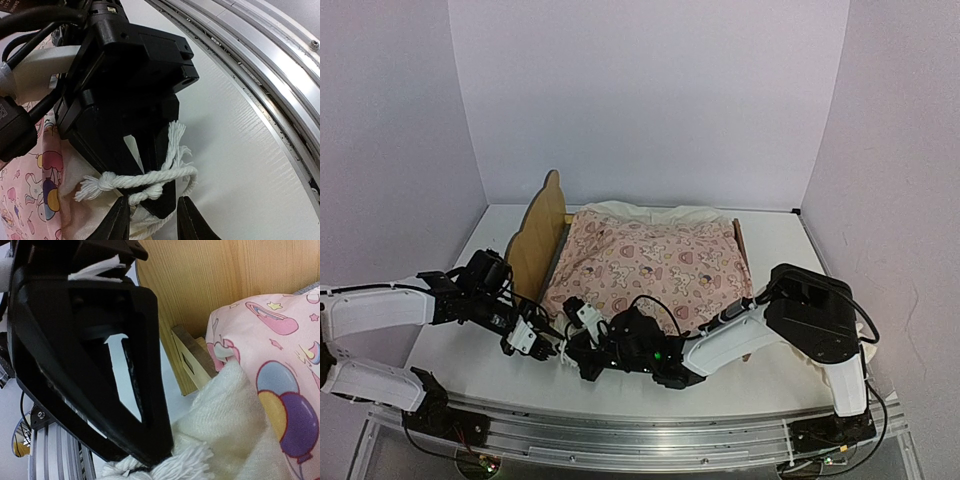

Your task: Set up the pet bed

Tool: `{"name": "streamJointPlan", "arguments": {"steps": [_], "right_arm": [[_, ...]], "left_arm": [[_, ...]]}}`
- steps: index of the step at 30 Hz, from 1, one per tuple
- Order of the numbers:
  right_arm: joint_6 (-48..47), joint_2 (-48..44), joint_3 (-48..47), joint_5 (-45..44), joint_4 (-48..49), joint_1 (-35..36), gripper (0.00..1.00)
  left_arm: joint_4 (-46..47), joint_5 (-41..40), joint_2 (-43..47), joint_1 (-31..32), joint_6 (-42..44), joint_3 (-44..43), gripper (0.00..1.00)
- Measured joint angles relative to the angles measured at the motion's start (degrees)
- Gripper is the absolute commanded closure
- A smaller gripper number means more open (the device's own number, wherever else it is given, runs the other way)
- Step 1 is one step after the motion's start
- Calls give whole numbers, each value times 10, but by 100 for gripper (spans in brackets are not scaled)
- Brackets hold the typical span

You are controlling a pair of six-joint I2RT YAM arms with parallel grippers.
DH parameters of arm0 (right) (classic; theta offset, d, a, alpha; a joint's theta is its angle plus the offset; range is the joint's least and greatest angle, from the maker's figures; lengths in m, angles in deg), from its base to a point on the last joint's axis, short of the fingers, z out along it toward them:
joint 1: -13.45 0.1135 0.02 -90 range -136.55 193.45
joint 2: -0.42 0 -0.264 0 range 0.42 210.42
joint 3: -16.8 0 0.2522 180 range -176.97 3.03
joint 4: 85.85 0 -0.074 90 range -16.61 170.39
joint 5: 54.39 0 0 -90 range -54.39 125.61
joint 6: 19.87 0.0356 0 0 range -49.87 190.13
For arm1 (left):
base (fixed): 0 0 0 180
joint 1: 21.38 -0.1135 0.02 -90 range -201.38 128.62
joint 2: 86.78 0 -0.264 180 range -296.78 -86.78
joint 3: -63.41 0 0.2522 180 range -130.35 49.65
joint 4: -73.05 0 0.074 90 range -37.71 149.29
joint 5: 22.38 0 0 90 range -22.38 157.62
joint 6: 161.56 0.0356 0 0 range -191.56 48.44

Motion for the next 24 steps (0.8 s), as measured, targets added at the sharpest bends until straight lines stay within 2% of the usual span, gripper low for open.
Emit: {"name": "streamJointPlan", "arguments": {"steps": [4, 13, 22, 24], "right_arm": [[0, 0, -5, 2, -4, 0, 100], [0, 2, -6, -1, -18, -3, 100], [1, 3, -6, 6, -15, -1, 100], [3, 3, -6, 7, -14, -1, 92]], "left_arm": [[14, -12, -6, 3, -1, 0, 70], [17, -17, -8, 6, -15, 1, 99], [22, -13, 7, 7, -18, 6, 100], [21, -14, 10, 7, -21, 7, 100]]}}
